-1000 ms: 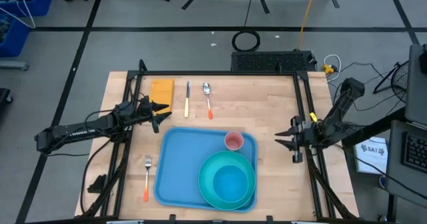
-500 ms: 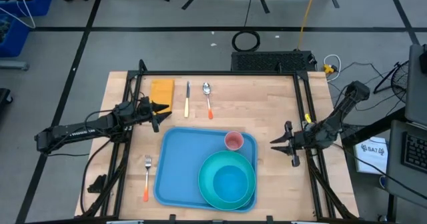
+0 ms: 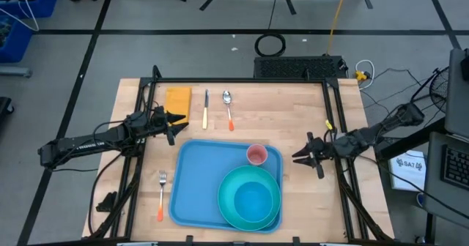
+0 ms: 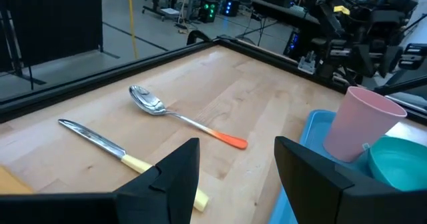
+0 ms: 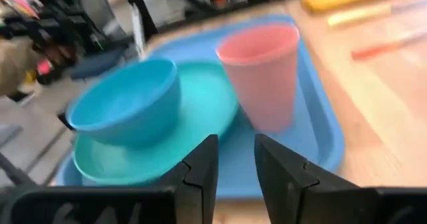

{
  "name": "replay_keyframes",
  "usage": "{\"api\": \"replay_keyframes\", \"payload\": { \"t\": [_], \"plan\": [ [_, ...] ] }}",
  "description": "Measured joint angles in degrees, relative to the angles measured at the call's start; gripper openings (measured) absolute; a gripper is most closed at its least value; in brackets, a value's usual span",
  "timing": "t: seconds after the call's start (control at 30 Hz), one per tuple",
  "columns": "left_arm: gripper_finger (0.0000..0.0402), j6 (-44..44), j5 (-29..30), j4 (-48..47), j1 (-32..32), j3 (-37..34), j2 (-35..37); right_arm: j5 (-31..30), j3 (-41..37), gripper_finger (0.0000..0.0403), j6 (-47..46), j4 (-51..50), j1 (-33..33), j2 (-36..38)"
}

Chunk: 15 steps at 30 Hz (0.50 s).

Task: Set up tray
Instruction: Adjust the blue serving tray on the table

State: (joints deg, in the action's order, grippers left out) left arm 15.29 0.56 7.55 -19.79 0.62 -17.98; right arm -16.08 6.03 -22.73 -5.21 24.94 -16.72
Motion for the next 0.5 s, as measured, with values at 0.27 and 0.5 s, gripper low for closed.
{"api": "replay_keyframes", "payload": {
  "t": [0.27,0.5],
  "plan": [
    [0.02,-1.07,0.03,0.0,0.0,0.0,-0.02,10.03,2.8,0.0089,0.27,-1.92,-6.28,-7.42],
    [0.02,-1.99,0.04,0.0,0.0,0.0,0.0,14.83,5.82,0.0078,1.06,-1.16,-8.46,-19.65]
  ]
}}
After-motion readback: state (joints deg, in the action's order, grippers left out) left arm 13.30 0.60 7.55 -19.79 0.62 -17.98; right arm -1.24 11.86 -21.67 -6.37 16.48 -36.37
